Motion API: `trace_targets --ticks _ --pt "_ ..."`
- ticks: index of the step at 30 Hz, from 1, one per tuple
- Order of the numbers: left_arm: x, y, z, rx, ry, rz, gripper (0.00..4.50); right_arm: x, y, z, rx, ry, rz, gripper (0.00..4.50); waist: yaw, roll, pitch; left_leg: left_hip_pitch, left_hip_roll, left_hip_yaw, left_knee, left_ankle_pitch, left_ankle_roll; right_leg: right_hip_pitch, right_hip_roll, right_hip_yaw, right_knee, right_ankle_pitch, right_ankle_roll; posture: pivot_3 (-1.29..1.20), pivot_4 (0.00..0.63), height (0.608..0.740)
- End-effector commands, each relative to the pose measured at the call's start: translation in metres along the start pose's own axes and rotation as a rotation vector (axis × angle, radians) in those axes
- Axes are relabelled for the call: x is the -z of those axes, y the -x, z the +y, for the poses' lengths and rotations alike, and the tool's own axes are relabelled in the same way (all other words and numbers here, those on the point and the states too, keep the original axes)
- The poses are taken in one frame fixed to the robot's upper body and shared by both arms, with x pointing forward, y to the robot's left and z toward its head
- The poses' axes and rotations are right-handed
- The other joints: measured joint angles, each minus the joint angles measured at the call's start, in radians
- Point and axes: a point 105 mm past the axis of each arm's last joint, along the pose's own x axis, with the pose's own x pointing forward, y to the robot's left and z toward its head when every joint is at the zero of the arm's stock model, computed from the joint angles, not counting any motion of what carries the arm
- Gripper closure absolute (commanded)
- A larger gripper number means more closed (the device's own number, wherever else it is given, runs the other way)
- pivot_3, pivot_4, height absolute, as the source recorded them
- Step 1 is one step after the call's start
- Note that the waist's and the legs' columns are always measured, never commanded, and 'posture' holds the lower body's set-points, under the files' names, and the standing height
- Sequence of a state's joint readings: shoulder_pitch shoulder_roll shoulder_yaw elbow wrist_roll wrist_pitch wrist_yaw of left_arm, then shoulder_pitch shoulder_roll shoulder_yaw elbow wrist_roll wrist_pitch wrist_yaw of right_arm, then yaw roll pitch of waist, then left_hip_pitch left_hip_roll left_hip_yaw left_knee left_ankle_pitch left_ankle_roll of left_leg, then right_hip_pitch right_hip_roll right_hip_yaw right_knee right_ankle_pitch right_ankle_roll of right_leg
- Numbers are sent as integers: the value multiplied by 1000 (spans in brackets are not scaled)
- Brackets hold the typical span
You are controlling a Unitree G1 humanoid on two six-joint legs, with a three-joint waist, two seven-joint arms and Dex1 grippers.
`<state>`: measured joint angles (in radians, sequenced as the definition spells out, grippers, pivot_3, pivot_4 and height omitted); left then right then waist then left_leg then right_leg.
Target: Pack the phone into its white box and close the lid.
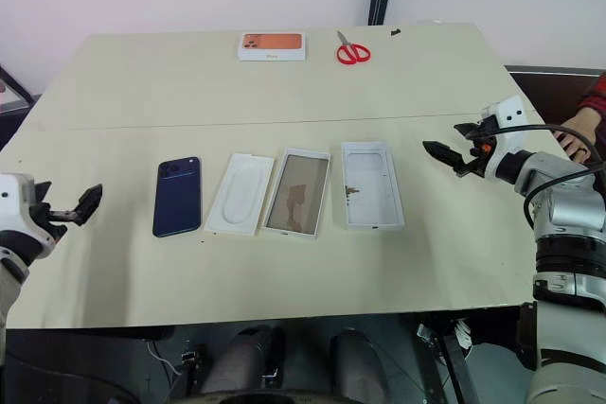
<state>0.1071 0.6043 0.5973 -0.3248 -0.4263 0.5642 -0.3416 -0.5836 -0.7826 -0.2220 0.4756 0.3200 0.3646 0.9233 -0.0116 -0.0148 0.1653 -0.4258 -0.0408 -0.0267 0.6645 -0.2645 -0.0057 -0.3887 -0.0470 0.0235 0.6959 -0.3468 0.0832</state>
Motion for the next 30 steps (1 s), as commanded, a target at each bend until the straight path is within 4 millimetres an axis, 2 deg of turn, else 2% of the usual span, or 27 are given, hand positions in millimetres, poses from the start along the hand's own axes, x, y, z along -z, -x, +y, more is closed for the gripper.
trace_targets --ticks 1,8,15,17,23,27,30 --pt "-11 3 3 -19 -11 -37 69 -15 2 2 -12 47 -33 31 0 0 0 0 0 0 0 0 0 0 0 0 0 0 0 0 150 740" --pt "-14 4 5 -22 -8 -47 69 -16 -5 13 -40 73 -36 31 0 0 0 0 0 0 0 0 0 0 0 0 0 0 0 0 150 740" --pt "-18 -1 -9 35 30 -61 69 -11 -21 48 -115 128 -37 31 0 0 0 0 0 0 0 0 0 0 0 0 0 0 0 0 150 740" --pt "-17 -5 -19 60 43 -42 69 -12 -23 54 -121 140 -38 31 1 0 0 0 0 0 0 0 0 0 0 0 0 0 0 0 150 740" --pt "-30 -19 -58 228 64 -3 69 -21 -21 74 -171 190 -51 31 3 0 0 0 0 0 0 0 0 0 0 0 0 0 0 0 150 740" --pt "-53 -25 -93 373 175 1 69 -24 -22 94 -229 232 -59 31 2 0 0 0 0 0 0 0 0 0 0 0 0 0 0 0 150 740" --pt "-59 -27 -120 476 193 94 69 -28 -25 108 -269 295 -61 31 -1 0 0 0 0 0 1 0 0 0 0 0 1 0 0 0 150 740"
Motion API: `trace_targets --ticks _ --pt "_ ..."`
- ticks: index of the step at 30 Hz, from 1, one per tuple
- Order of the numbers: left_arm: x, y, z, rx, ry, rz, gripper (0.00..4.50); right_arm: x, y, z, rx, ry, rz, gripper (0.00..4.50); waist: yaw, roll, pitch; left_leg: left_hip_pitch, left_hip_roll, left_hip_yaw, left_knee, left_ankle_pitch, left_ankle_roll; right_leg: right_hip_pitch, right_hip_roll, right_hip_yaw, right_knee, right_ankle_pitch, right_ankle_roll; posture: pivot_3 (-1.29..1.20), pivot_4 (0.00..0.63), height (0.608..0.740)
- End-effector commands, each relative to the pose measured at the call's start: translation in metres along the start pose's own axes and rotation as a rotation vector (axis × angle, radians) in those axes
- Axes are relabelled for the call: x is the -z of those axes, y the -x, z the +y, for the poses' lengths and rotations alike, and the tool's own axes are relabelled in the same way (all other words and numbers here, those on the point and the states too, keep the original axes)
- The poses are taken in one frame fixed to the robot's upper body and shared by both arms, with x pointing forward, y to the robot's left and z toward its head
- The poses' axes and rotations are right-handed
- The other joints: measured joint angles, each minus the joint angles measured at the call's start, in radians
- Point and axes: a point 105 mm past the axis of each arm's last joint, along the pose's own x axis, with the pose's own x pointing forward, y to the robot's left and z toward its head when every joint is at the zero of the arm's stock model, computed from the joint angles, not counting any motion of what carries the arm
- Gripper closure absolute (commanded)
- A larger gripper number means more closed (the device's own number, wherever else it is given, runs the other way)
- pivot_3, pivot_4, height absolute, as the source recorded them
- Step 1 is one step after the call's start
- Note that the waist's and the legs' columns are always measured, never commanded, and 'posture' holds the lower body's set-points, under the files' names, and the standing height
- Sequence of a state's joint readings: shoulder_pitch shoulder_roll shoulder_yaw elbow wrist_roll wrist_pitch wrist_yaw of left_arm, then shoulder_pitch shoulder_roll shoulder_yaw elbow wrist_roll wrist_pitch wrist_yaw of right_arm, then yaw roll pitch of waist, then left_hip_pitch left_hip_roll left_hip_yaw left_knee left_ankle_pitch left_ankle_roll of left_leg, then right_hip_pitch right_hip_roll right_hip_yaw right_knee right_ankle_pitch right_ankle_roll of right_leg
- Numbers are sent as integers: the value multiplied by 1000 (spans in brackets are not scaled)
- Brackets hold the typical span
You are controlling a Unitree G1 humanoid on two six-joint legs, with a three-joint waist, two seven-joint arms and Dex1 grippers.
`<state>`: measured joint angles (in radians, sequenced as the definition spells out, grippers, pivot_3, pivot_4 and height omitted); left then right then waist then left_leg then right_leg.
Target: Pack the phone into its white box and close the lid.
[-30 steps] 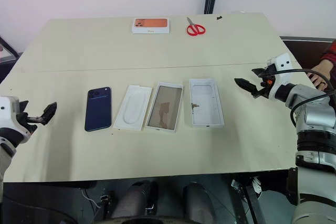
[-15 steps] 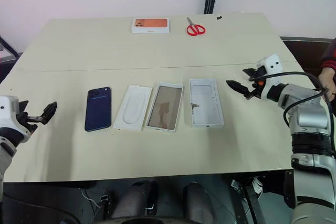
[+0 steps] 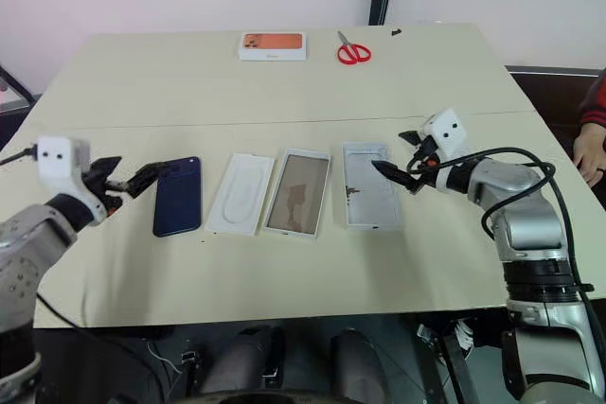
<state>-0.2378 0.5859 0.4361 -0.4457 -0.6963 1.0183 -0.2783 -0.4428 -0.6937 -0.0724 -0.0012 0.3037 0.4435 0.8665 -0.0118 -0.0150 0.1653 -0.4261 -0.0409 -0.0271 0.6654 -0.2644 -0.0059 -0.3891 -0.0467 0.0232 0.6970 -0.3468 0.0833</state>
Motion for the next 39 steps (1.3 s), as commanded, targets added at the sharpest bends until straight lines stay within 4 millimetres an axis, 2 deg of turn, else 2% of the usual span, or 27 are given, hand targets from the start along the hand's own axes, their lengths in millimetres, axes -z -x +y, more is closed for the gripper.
trace_targets --ticks 1,4,6,12,15,19,26,29,36,39 --pt "-2 -10 -25 88 55 101 69 -23 -4 15 -53 103 -49 31 -1 0 0 0 0 0 0 0 0 0 0 0 0 0 0 0 150 740" --pt "9 -23 -41 146 155 238 69 -30 -5 32 -107 127 -69 31 1 0 0 0 0 0 1 0 0 0 1 0 1 0 0 0 150 740" --pt "17 -29 -44 133 177 321 69 -30 -7 38 -118 136 -71 31 0 -1 0 0 0 0 1 0 0 0 1 0 1 0 0 0 150 740" --pt "29 -42 -59 151 225 404 69 -25 -7 44 -127 134 -62 31 0 -1 0 0 0 0 1 4 -7 0 1 0 1 0 0 0 150 740" --pt "40 -47 -62 140 232 459 69 -21 -1 57 -213 108 -35 31 2 -1 0 0 0 0 1 4 -7 0 1 0 1 0 0 0 150 740" --pt "43 -50 -58 112 219 493 69 -14 9 74 -313 132 1 31 3 -1 0 0 0 0 2 4 -7 0 1 0 1 0 0 0 150 740" --pt "41 -56 -65 145 229 501 69 -14 6 73 -282 159 -10 31 2 -1 0 0 0 -1 1 4 -7 0 1 0 1 0 0 0 150 740" --pt "42 -57 -65 145 233 509 959 -14 5 73 -268 162 -11 0 3 -1 0 0 0 -1 2 4 -7 0 1 0 1 0 0 0 150 740" --pt "40 -60 -62 124 256 493 4471 -12 4 69 -235 164 -8 0 3 -1 0 0 0 -1 2 4 -7 0 1 0 1 0 0 0 150 740" --pt "35 -60 -54 80 261 469 4471 -11 4 69 -229 164 -7 0 2 -1 0 0 0 -1 2 4 -7 0 1 0 1 0 0 0 150 740"
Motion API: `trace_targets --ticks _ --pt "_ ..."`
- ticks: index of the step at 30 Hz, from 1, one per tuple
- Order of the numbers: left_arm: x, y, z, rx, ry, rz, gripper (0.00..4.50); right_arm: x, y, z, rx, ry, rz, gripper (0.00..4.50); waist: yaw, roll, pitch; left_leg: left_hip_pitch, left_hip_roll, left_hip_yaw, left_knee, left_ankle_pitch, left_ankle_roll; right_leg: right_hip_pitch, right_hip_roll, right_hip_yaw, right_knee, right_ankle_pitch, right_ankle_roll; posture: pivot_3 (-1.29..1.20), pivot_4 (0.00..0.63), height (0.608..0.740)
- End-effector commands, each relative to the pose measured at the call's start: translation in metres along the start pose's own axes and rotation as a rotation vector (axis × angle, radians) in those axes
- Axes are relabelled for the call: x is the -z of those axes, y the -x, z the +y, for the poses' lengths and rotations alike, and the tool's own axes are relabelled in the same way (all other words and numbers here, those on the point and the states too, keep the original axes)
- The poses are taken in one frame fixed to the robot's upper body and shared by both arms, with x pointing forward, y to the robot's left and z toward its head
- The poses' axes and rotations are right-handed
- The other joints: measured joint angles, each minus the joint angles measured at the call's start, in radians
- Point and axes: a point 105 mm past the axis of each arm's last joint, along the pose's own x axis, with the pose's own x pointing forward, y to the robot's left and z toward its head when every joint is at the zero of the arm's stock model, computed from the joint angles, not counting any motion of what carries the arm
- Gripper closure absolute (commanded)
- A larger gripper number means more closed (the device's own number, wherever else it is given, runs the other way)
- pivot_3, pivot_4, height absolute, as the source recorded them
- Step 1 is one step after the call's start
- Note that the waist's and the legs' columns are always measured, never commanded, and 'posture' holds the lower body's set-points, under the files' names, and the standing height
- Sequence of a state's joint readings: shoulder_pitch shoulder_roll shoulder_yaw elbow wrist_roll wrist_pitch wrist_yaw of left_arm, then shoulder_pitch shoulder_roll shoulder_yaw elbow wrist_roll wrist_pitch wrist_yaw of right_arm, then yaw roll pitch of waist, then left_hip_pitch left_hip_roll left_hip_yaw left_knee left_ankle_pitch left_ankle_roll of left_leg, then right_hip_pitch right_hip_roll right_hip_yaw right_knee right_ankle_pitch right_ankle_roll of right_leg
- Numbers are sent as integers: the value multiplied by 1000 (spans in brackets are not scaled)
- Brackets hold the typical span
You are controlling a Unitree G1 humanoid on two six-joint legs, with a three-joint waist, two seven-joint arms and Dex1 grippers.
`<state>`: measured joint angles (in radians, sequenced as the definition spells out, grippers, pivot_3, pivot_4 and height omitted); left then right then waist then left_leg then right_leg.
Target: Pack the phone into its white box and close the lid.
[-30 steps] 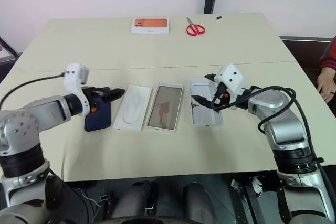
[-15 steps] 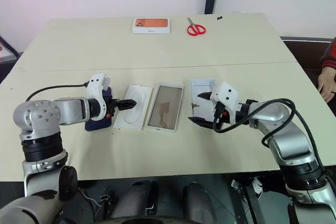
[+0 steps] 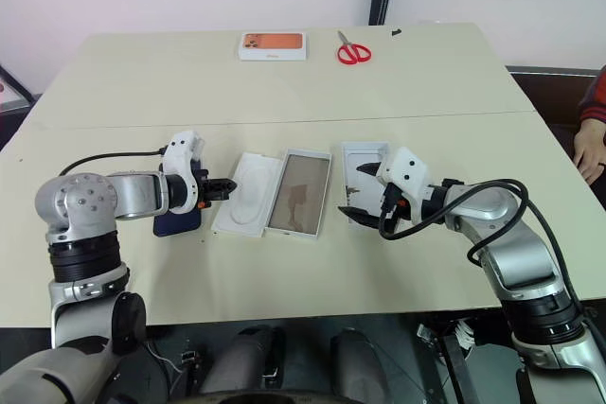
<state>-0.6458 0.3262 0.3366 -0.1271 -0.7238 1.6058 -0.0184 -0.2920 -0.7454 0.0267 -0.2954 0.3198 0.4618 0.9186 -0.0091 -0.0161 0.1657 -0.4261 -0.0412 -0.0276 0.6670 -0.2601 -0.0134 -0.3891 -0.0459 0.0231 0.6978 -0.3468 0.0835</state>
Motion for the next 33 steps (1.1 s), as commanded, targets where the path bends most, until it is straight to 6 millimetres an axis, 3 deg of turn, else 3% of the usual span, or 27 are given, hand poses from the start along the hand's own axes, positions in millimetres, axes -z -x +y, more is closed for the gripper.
trace_targets --ticks 1,6,13,21,33 --pt "-15 10 8 -55 0 -59 4471 -9 1 0 8 39 -32 0 -1 0 0 0 0 0 0 0 0 0 0 0 0 0 0 0 150 740" --pt "-34 22 20 -102 43 -147 4471 -9 1 -1 11 39 -32 0 -1 0 0 0 0 0 0 0 0 0 0 0 0 0 0 0 150 740" --pt "-65 29 -7 131 182 -268 4471 -12 -2 -4 14 48 -37 0 2 0 0 0 0 0 0 0 0 0 0 0 0 0 0 0 150 740" --pt "-40 8 -57 302 73 -146 4471 -12 -1 -6 31 56 -38 0 -2 -1 0 0 0 0 0 0 0 0 0 0 0 0 0 0 150 740" --pt "-13 -12 -80 337 90 -46 4471 -10 1 -5 59 49 -33 0 2 -1 0 0 0 0 0 0 0 0 0 0 0 0 0 0 150 740"
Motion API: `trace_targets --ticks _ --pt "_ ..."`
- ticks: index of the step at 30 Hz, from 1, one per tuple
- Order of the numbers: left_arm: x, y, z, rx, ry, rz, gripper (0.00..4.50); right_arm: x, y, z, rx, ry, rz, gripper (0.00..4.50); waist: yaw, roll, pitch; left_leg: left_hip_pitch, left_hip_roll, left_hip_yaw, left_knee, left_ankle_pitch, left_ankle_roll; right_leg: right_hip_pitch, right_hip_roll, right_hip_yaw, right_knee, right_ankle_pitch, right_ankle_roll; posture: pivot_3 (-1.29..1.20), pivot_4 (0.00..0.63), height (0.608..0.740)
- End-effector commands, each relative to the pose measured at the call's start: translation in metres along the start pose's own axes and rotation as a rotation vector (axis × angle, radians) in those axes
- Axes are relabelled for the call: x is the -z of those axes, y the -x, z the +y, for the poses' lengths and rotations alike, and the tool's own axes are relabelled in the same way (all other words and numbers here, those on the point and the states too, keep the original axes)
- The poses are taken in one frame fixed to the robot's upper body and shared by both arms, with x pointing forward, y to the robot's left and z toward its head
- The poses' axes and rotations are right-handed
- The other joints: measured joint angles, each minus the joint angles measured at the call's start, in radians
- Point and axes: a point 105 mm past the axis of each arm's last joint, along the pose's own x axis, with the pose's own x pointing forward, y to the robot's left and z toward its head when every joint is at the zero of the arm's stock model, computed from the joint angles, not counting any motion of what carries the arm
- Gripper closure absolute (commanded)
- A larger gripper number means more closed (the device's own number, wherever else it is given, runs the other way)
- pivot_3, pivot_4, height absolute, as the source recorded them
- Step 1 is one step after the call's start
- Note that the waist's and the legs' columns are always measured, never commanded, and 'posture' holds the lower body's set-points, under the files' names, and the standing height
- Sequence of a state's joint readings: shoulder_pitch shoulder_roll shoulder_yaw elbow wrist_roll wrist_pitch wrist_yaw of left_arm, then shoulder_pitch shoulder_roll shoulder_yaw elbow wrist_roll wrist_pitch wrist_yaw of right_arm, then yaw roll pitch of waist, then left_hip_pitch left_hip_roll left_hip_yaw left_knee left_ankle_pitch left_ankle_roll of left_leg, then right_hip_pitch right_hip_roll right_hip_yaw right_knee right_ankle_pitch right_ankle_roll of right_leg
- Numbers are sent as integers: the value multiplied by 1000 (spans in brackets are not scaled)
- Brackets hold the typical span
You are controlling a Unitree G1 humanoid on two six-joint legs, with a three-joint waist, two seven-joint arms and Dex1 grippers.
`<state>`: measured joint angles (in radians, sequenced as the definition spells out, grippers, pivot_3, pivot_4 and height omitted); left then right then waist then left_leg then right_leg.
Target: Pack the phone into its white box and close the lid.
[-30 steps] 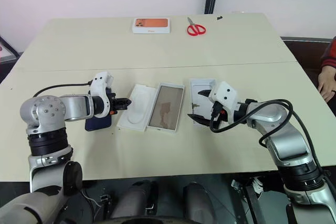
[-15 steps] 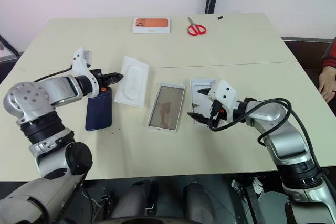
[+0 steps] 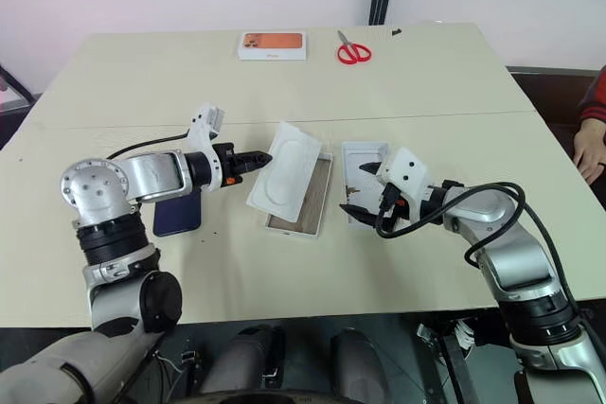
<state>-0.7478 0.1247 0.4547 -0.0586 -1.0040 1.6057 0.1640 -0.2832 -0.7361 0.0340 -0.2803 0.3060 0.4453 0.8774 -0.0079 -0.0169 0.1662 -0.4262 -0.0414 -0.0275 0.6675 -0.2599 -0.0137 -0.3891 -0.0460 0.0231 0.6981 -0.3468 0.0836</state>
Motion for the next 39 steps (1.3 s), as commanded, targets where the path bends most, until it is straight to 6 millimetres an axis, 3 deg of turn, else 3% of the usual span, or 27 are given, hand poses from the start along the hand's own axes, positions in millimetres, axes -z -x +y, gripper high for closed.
trace_targets --ticks 1,8,11,16,18,19,22,25,29,32,39 --pt "8 -6 -11 19 -15 21 4471 -15 2 -2 19 53 -41 0 1 0 0 0 0 0 0 0 0 0 0 0 0 0 0 0 150 740" --pt "20 -11 -15 14 3 38 4471 -16 0 -2 18 55 -45 0 -2 0 0 0 0 0 0 0 0 0 0 0 0 0 0 0 150 740" --pt "23 -10 -14 3 -13 49 3602 -17 -1 -3 16 59 -47 0 -2 0 0 0 0 0 0 0 0 0 0 0 0 0 0 0 150 740" --pt "16 -2 -11 -11 -29 29 1110 -19 -3 -4 16 67 -52 0 -1 0 0 0 0 0 0 0 0 0 0 0 0 0 0 0 150 740" --pt "5 5 -12 3 -34 -10 121 -22 -4 -5 19 65 -59 0 -2 0 0 0 0 0 0 0 0 0 0 0 0 0 0 0 150 740" --pt "-2 9 -13 12 -38 -36 121 -24 -5 -6 21 60 -65 0 -2 0 0 0 0 0 0 0 0 0 0 0 0 0 0 0 150 740" --pt "-26 26 -13 6 -91 -143 56 -27 -11 -8 27 25 -55 869 -3 0 0 0 0 0 0 0 0 0 0 0 0 0 0 0 150 740" --pt "-43 45 -7 -44 -234 -243 56 -30 -24 -5 15 3 -38 2435 -10 0 0 0 0 0 -1 1 -1 -1 1 0 0 0 0 0 150 740" --pt "-48 65 10 -125 -519 -318 56 -29 -48 -2 39 -22 24 4469 -9 1 -1 0 0 0 -2 1 -2 -1 1 1 0 0 0 0 150 740" --pt "-35 75 21 -116 -730 -323 56 -29 -65 -1 84 -18 73 4469 -8 2 -1 1 0 1 -4 2 -3 -2 1 2 -1 0 -1 0 150 740" --pt "9 87 41 3 -888 -261 56 -31 -94 1 143 21 153 4469 -2 1 -1 0 0 0 -4 1 -2 -2 -1 0 -3 0 -1 0 150 740"
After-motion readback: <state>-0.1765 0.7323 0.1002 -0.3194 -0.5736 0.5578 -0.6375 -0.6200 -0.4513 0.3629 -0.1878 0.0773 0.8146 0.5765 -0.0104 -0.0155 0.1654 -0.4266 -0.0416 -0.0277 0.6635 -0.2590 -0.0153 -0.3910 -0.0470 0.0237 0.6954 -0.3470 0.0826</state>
